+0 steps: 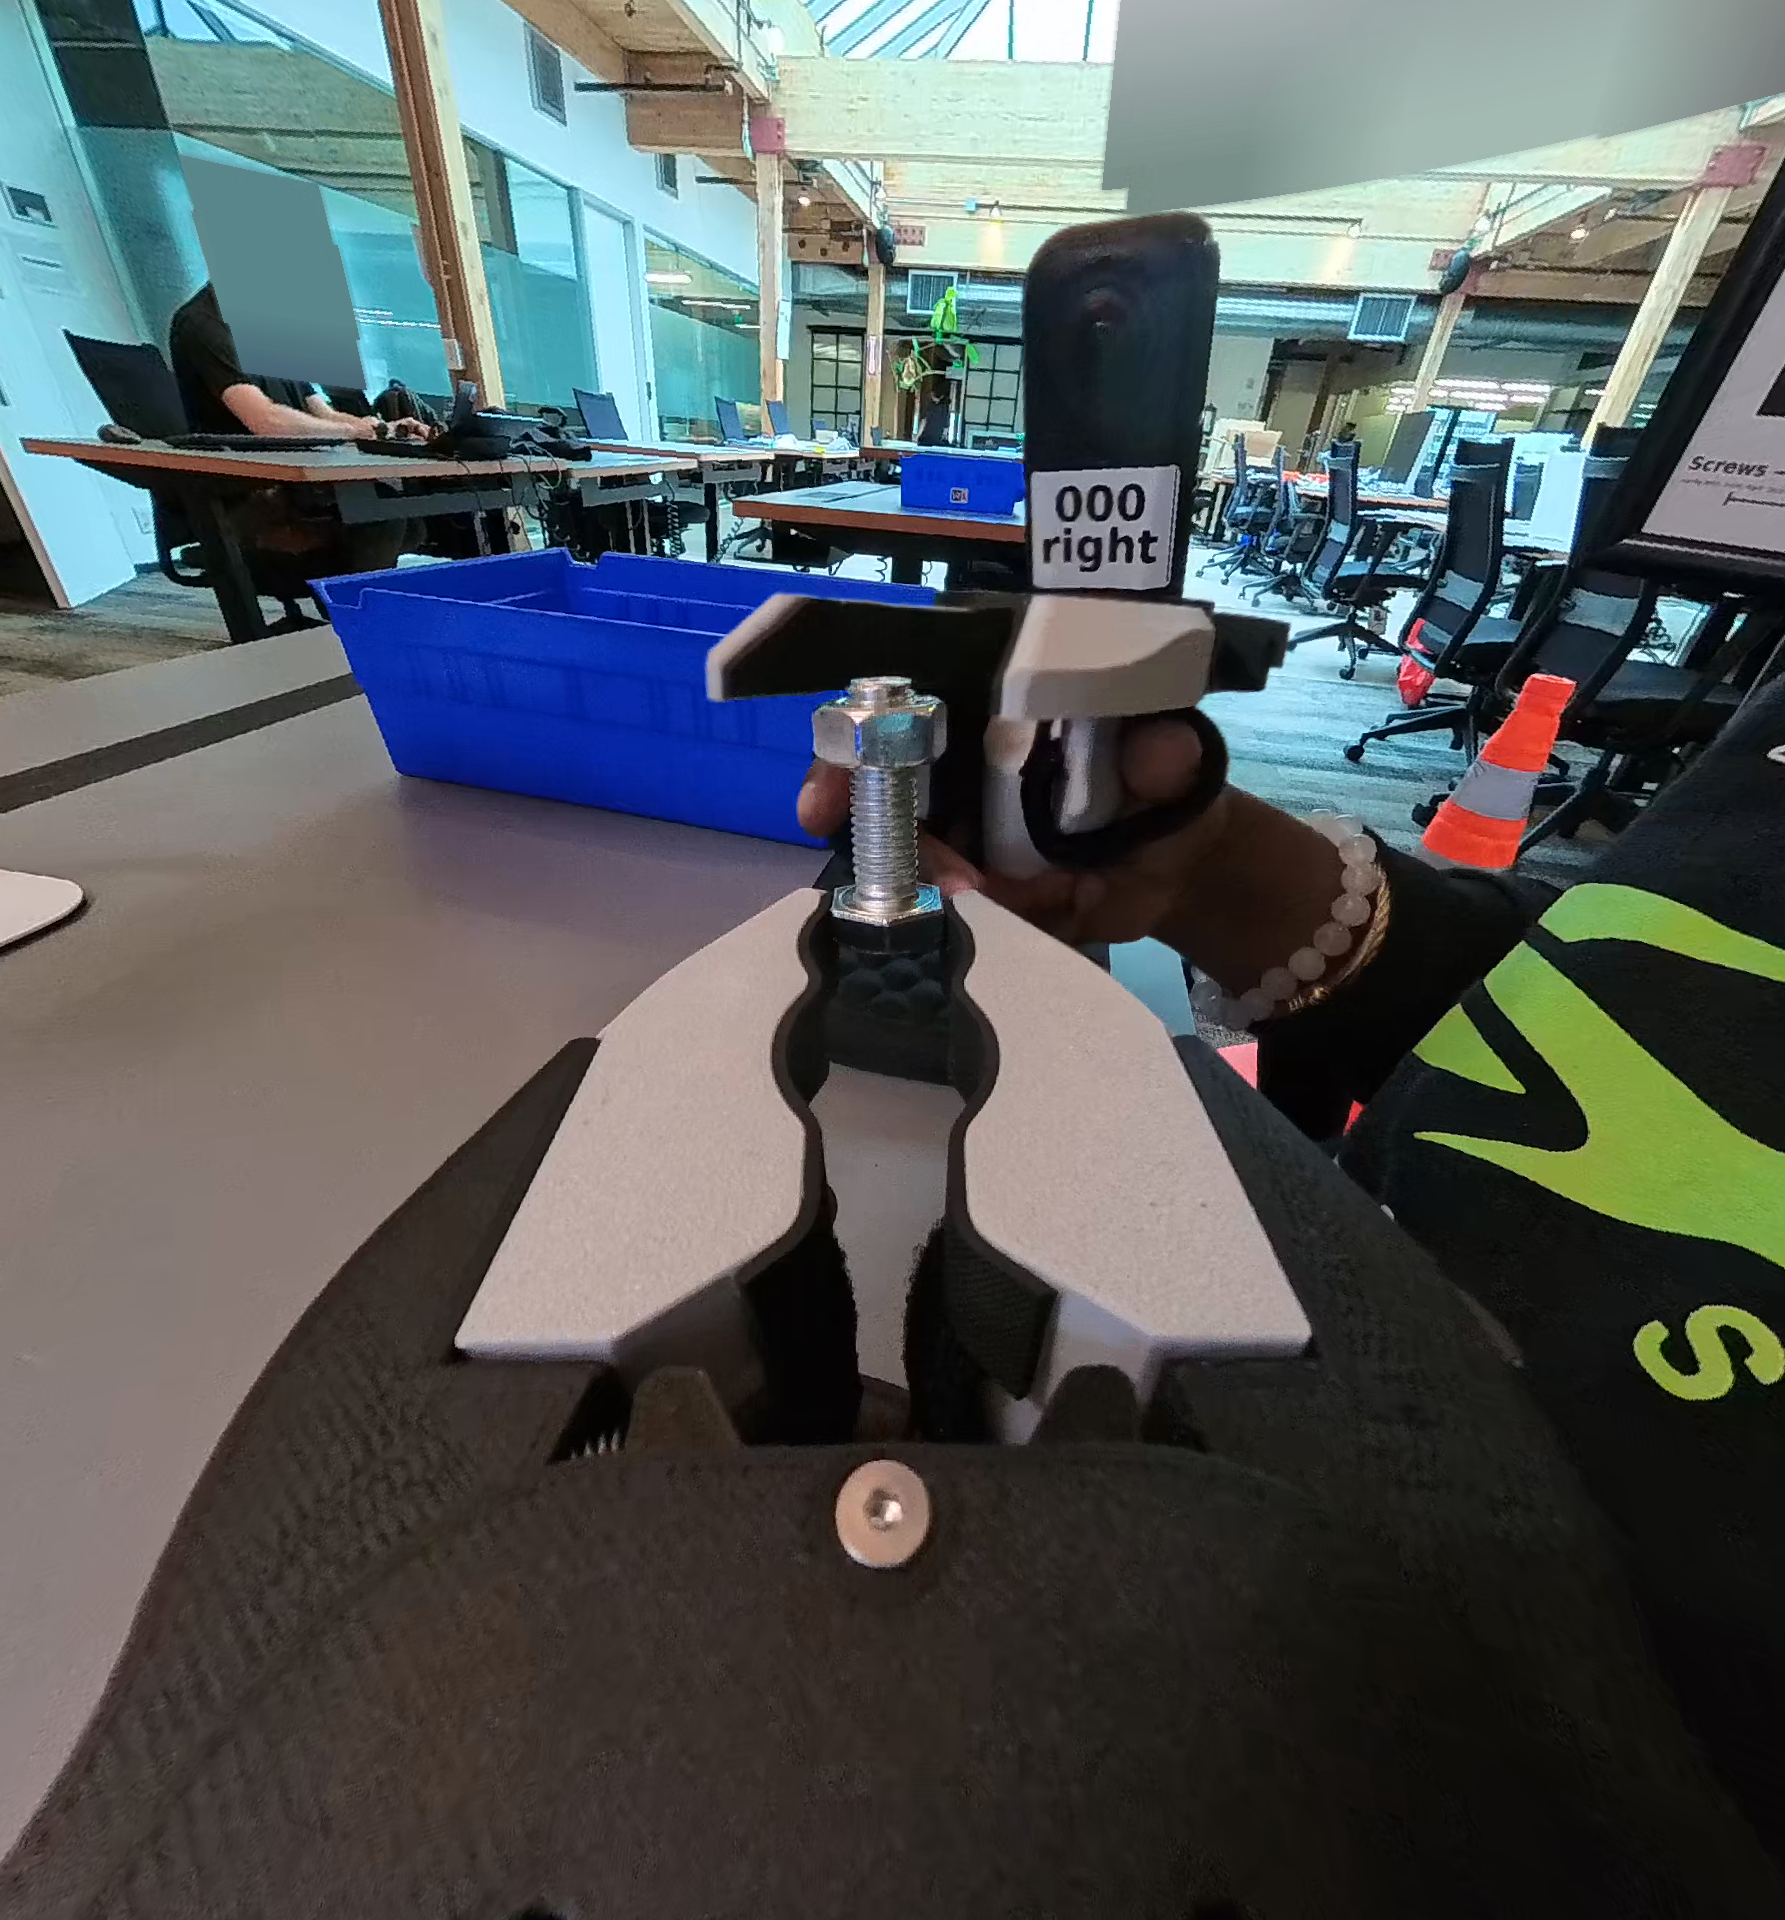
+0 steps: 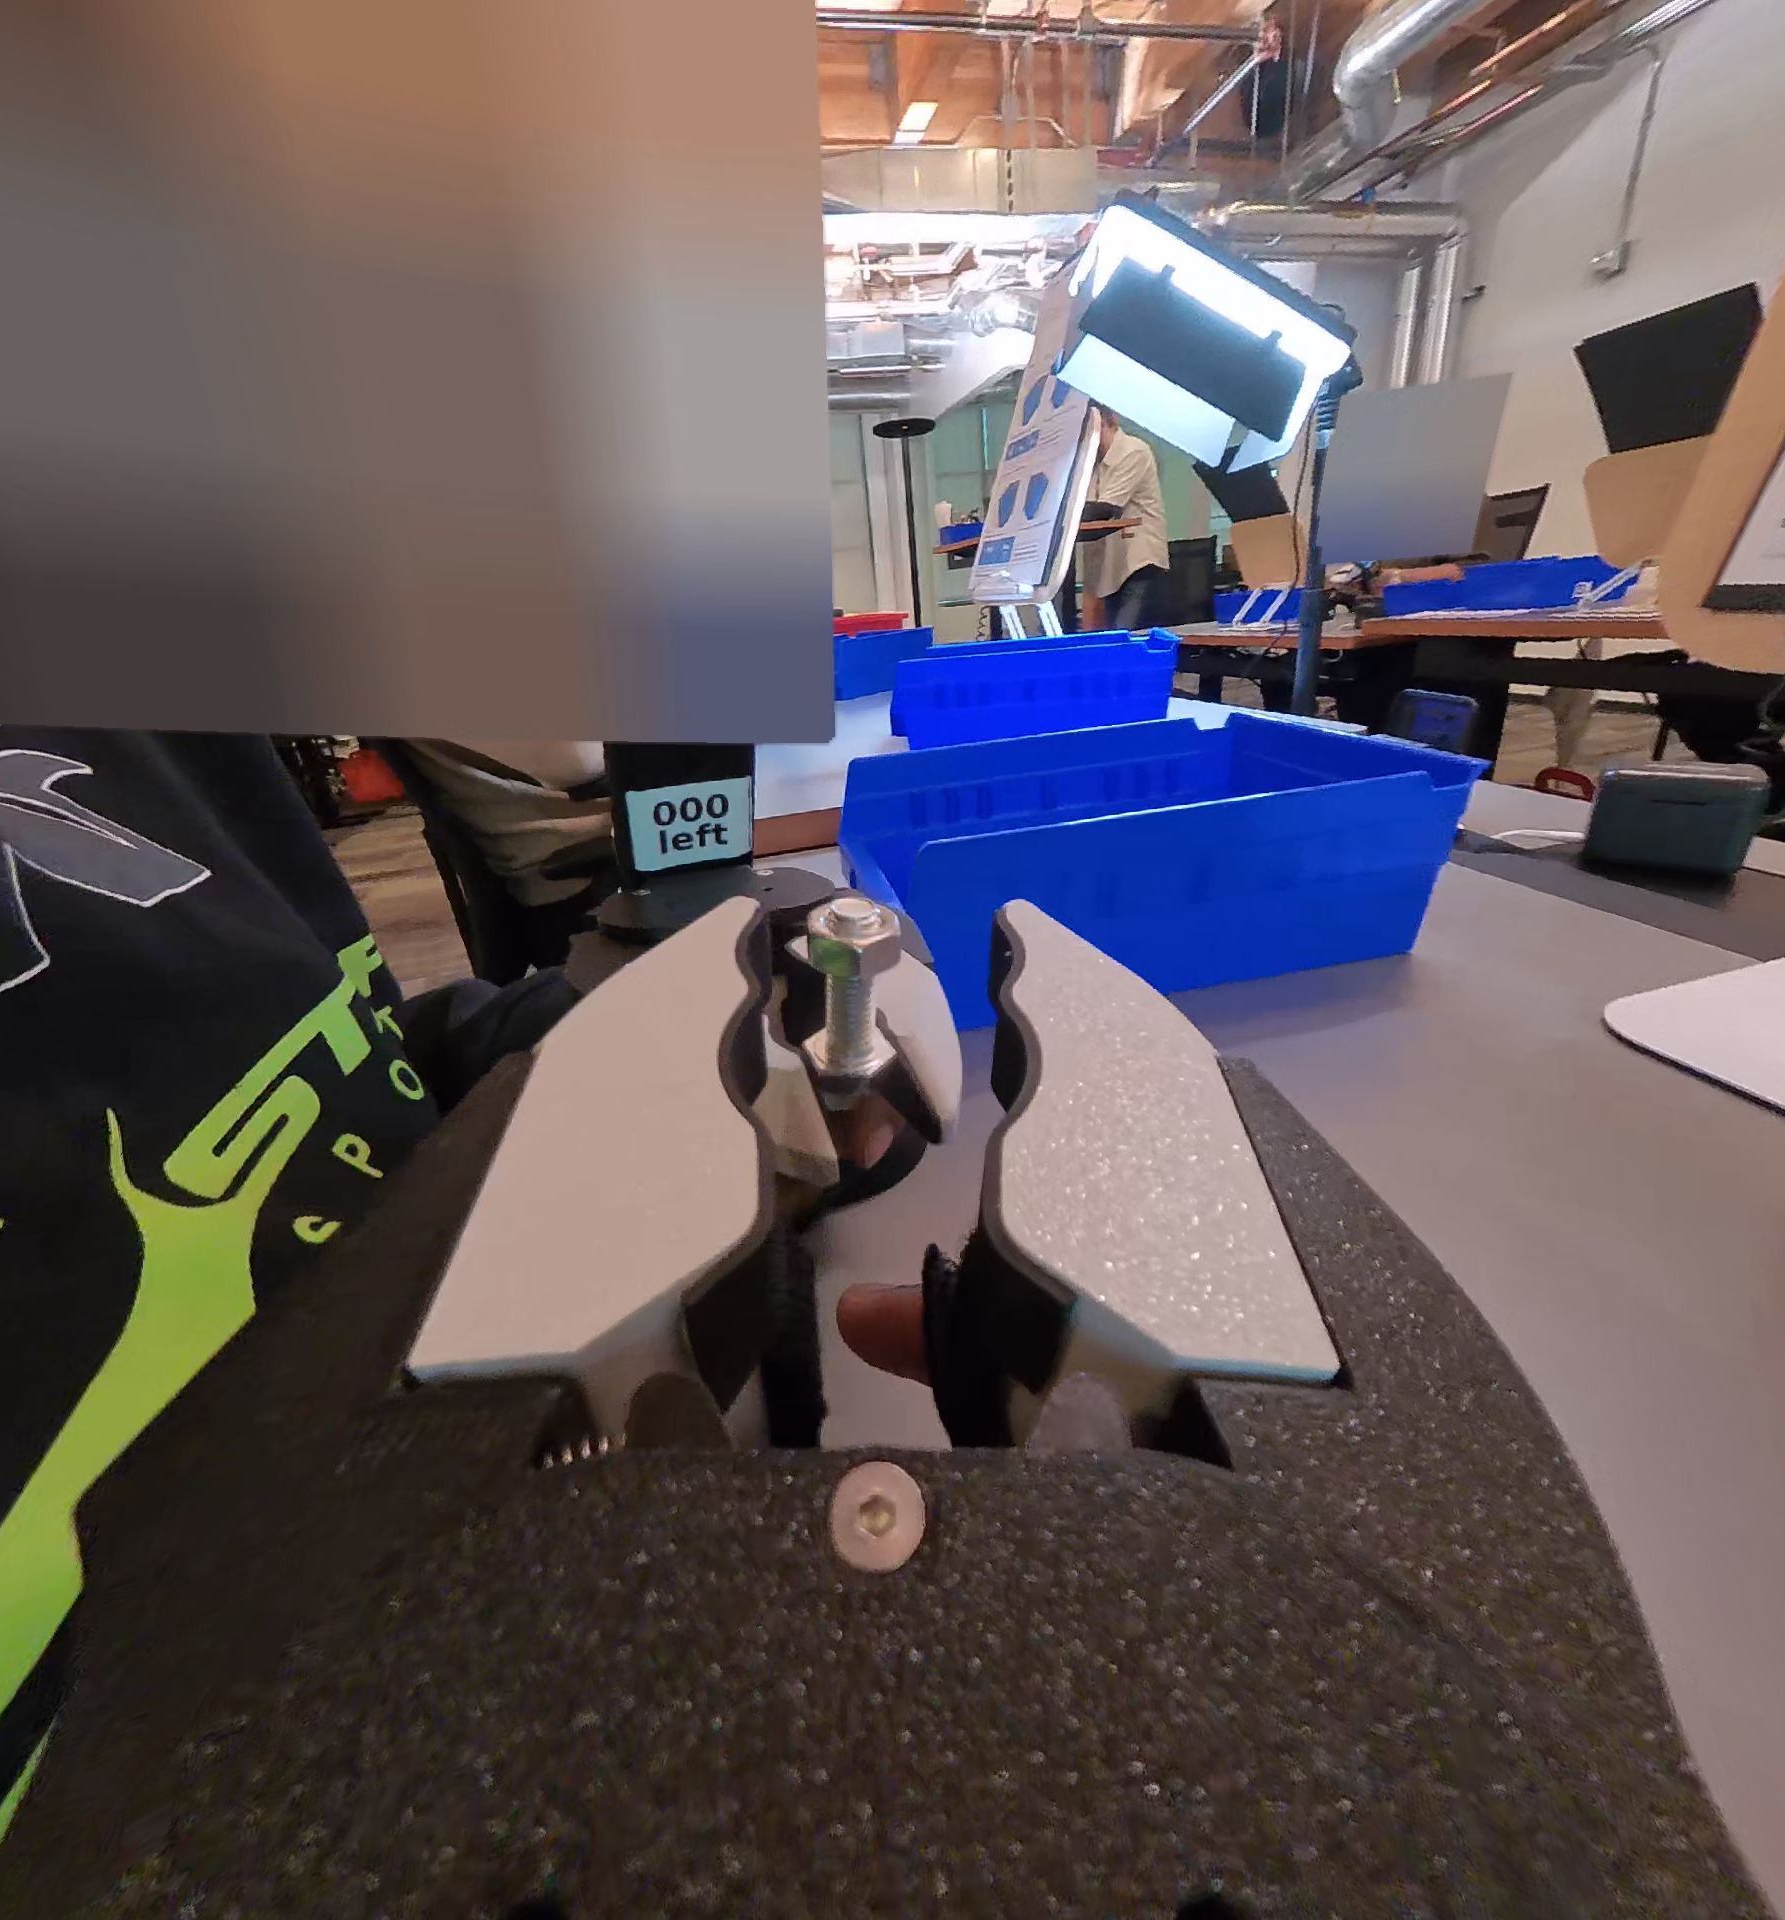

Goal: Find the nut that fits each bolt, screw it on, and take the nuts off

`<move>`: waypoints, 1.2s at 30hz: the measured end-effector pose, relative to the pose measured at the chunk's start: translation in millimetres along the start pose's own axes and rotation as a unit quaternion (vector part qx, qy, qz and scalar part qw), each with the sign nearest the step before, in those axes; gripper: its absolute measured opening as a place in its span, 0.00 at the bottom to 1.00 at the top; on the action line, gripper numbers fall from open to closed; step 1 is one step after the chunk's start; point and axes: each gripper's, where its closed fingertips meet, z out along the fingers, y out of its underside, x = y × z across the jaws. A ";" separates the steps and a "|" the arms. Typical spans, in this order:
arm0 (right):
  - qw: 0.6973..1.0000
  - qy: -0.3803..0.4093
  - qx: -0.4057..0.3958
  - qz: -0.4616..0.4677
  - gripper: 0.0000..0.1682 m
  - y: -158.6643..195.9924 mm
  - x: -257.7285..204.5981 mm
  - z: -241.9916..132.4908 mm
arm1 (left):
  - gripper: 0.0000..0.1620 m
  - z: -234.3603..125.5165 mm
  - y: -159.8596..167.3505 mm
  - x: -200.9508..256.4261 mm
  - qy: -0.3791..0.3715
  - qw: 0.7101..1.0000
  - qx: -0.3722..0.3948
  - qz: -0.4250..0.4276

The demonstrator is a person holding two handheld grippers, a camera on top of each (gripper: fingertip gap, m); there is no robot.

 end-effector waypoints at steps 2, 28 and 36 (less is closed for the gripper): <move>1.000 -0.005 0.000 0.003 0.25 1.4 -2.0 8.0 | 0.11 0.1 0.3 0.2 0.000 1.000 -0.001 0.001; 1.000 0.006 0.014 -0.007 0.22 -4.4 2.5 -6.3 | 0.11 -1.9 -2.9 -0.7 -0.002 1.000 0.010 0.000; 1.000 -0.008 -0.005 -0.010 0.26 4.9 -2.8 17.5 | 0.11 -1.9 -2.5 -0.2 -0.002 1.000 0.009 0.003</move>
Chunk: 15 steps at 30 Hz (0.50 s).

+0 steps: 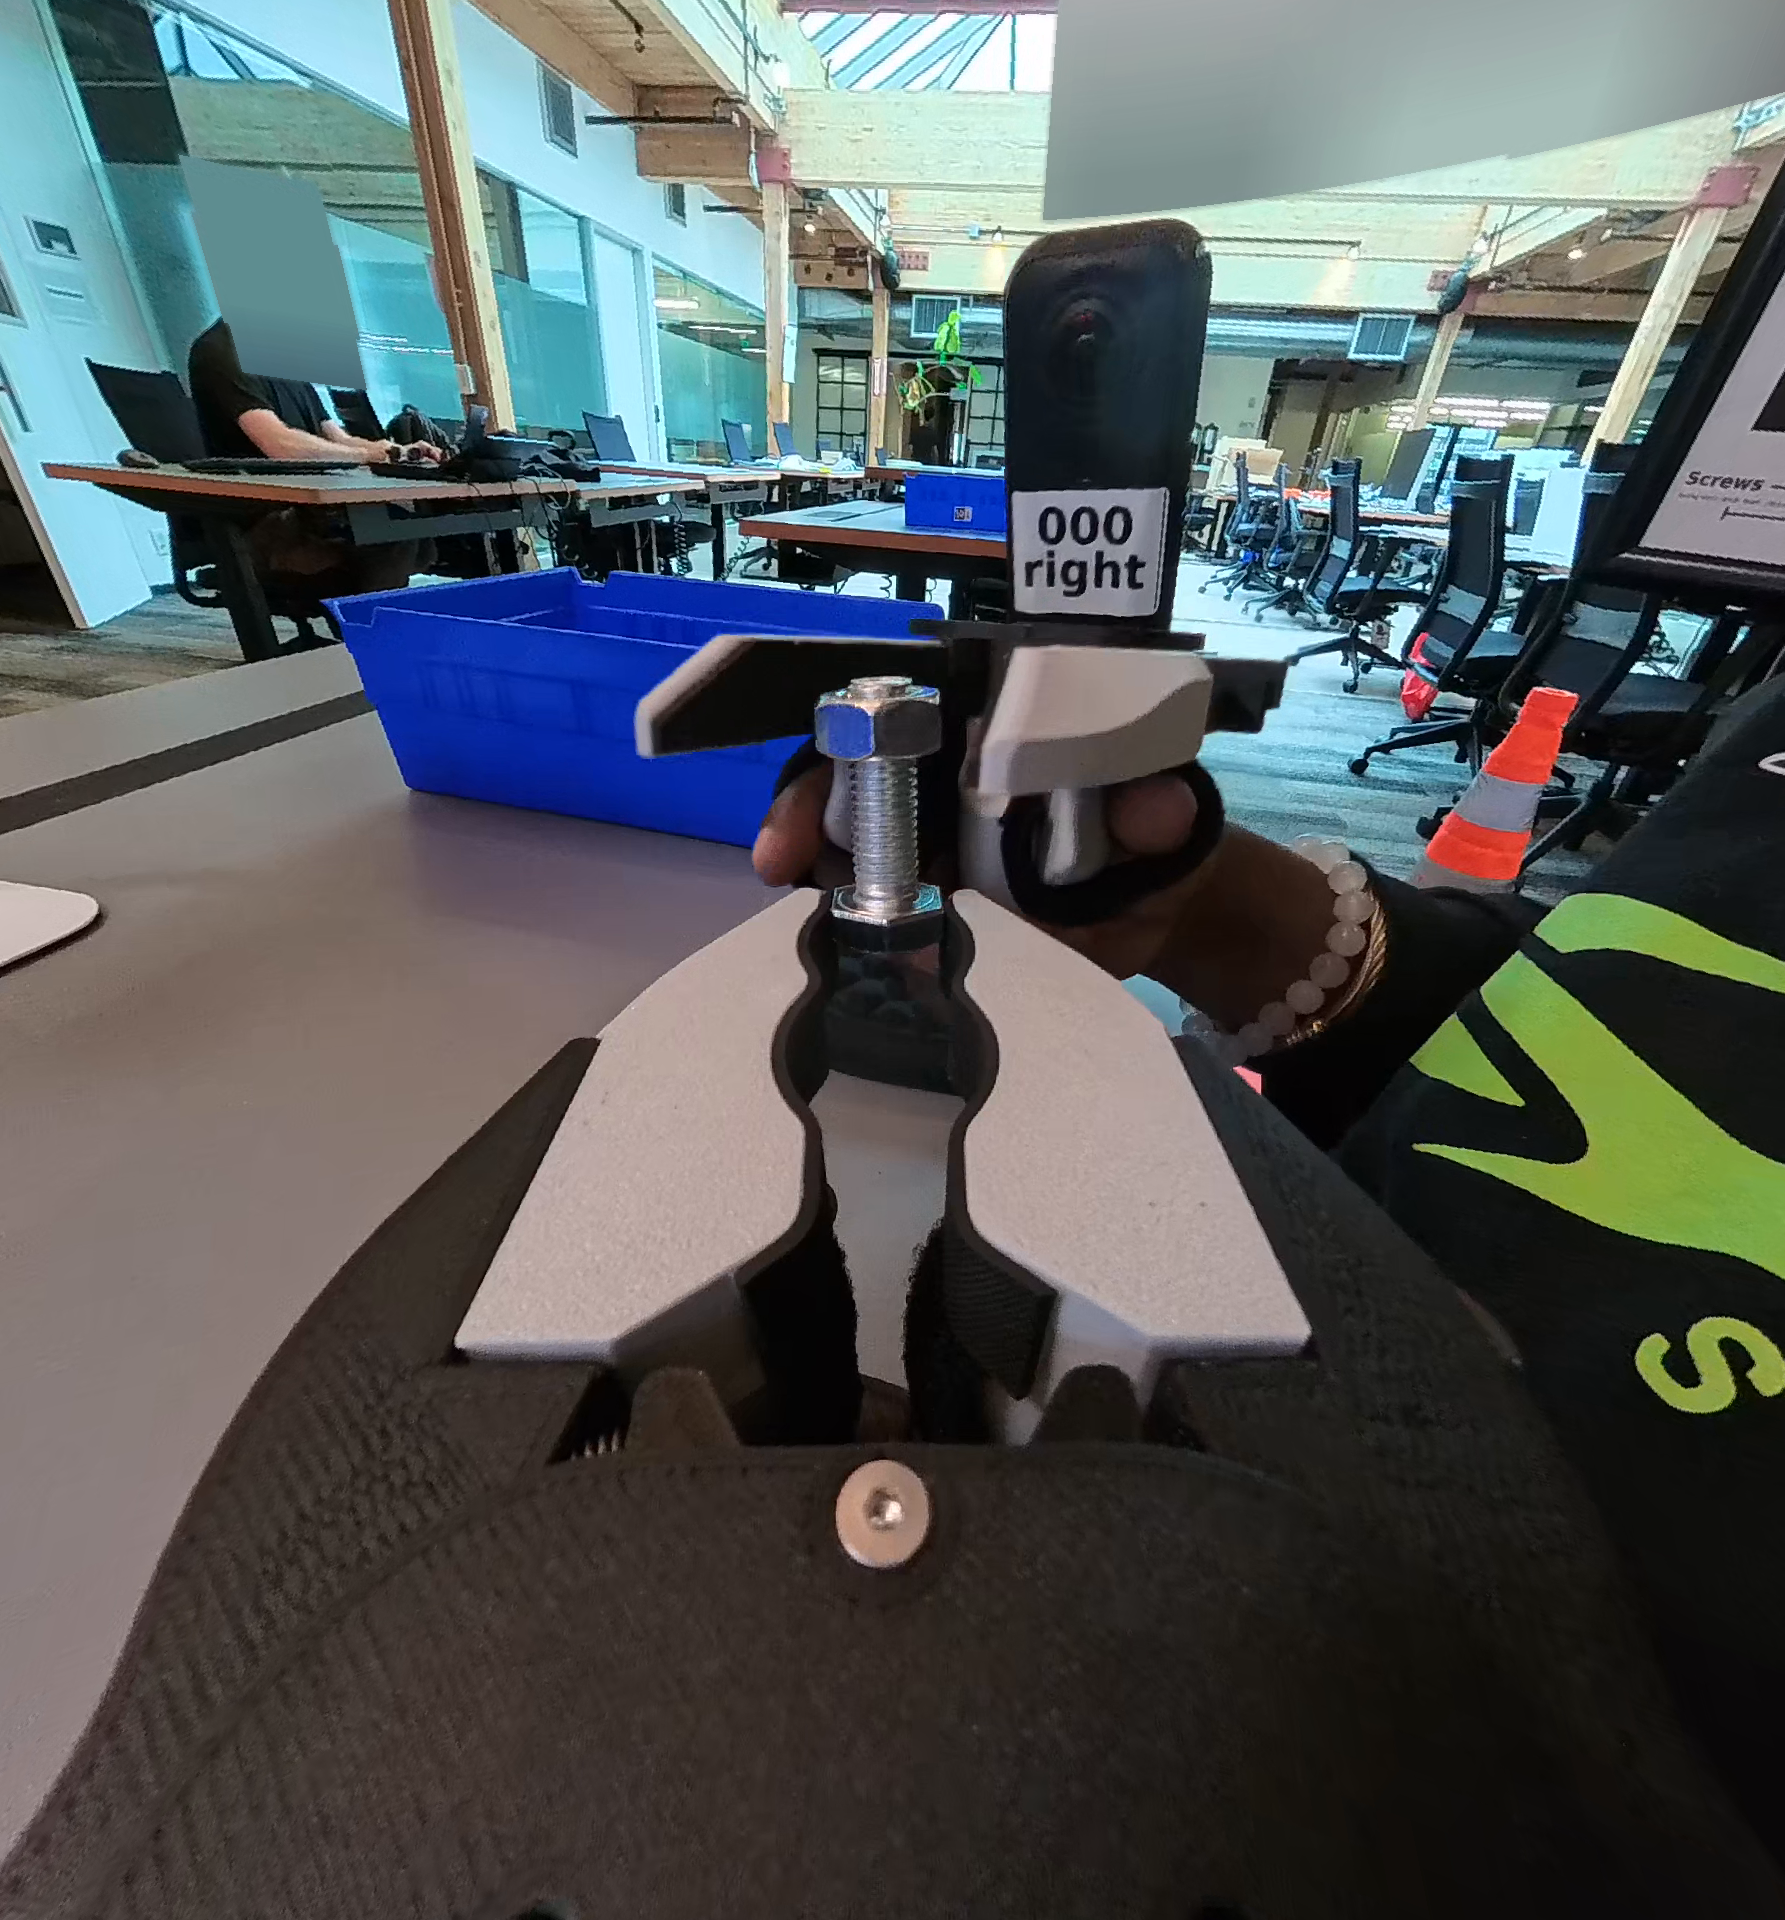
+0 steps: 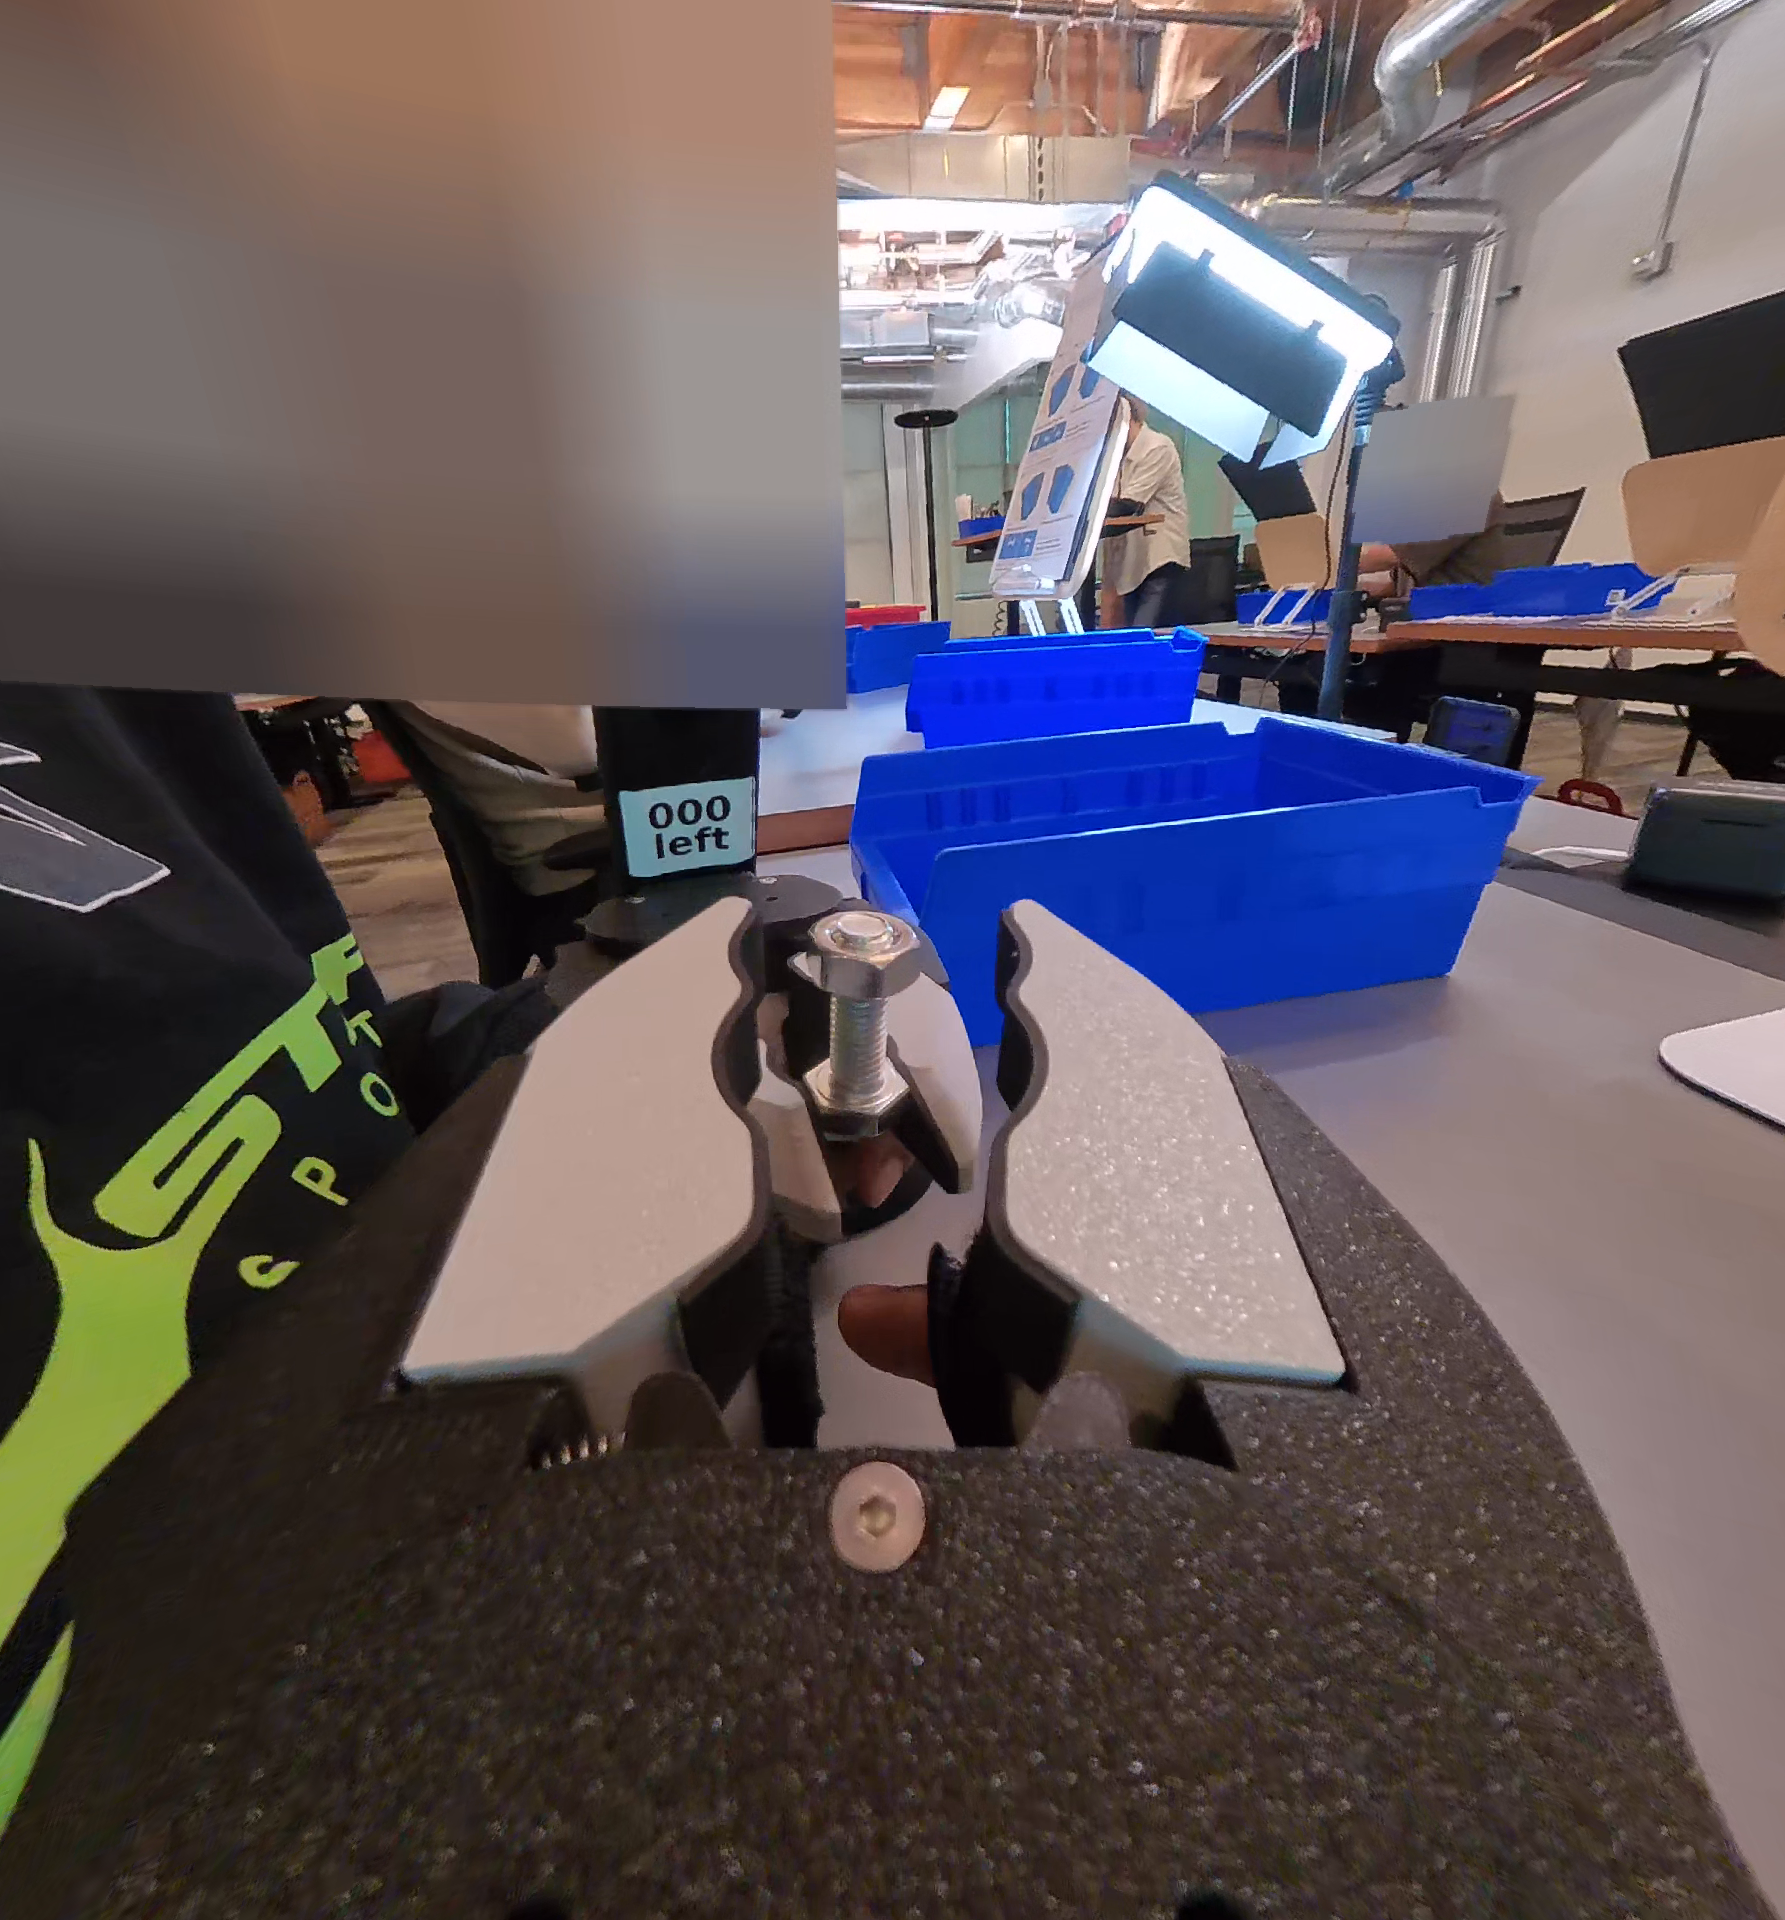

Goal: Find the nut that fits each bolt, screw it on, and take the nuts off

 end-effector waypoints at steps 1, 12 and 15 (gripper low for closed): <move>1.000 0.003 -0.002 -0.002 0.25 0.8 1.1 -0.6 | 0.11 0.0 0.1 0.2 0.000 1.000 0.000 0.000; 0.999 0.045 0.011 -0.010 0.10 -6.5 17.7 -34.3 | 0.11 -1.1 -1.7 -0.9 0.000 1.000 0.006 -0.004; 0.999 0.038 0.017 -0.005 0.11 -8.6 15.9 -35.9 | 0.11 -0.7 -1.2 -0.6 0.001 1.000 0.004 -0.004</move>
